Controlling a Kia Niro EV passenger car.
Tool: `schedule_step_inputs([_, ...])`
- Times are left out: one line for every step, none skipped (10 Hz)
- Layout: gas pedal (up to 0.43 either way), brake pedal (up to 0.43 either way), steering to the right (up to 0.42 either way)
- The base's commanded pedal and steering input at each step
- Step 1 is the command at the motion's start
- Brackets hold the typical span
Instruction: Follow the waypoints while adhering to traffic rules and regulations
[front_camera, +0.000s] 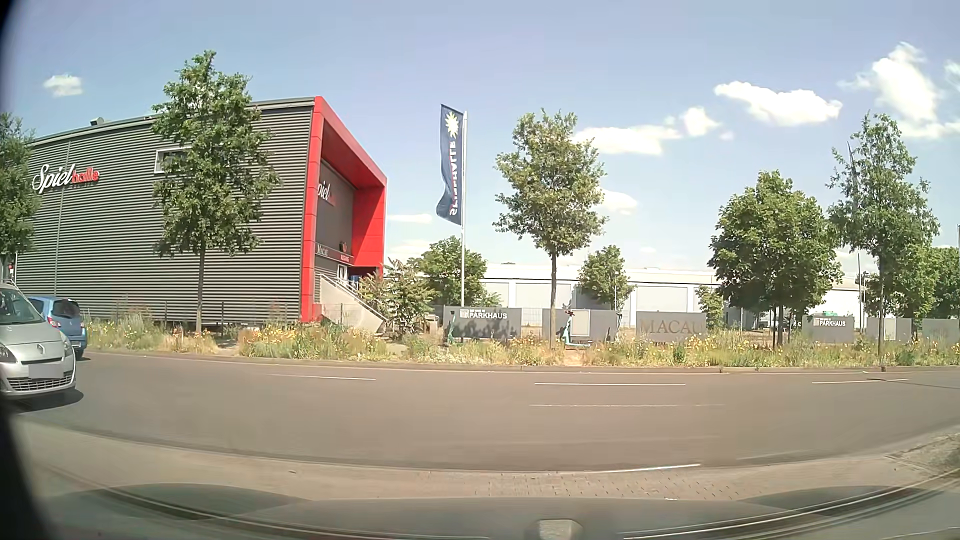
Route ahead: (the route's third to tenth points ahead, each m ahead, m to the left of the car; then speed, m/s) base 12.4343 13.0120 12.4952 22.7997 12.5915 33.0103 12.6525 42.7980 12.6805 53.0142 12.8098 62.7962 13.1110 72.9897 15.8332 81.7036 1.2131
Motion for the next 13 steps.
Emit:
schedule_step_inputs([0.000, 0.165, 0.012])
schedule_step_inputs([0.000, 0.171, 0.011])
schedule_step_inputs([0.000, 0.165, 0.010])
schedule_step_inputs([0.000, 0.165, 0.009])
schedule_step_inputs([0.000, 0.146, 0.009])
schedule_step_inputs([0.000, 0.140, 0.008])
schedule_step_inputs([0.000, 0.134, 0.007])
schedule_step_inputs([0.000, 0.128, 0.007])
schedule_step_inputs([0.000, 0.128, 0.006])
schedule_step_inputs([0.000, 0.128, 0.006])
schedule_step_inputs([0.000, 0.128, 0.006])
schedule_step_inputs([0.000, 0.122, 0.006])
schedule_step_inputs([0.000, 0.128, 0.006])
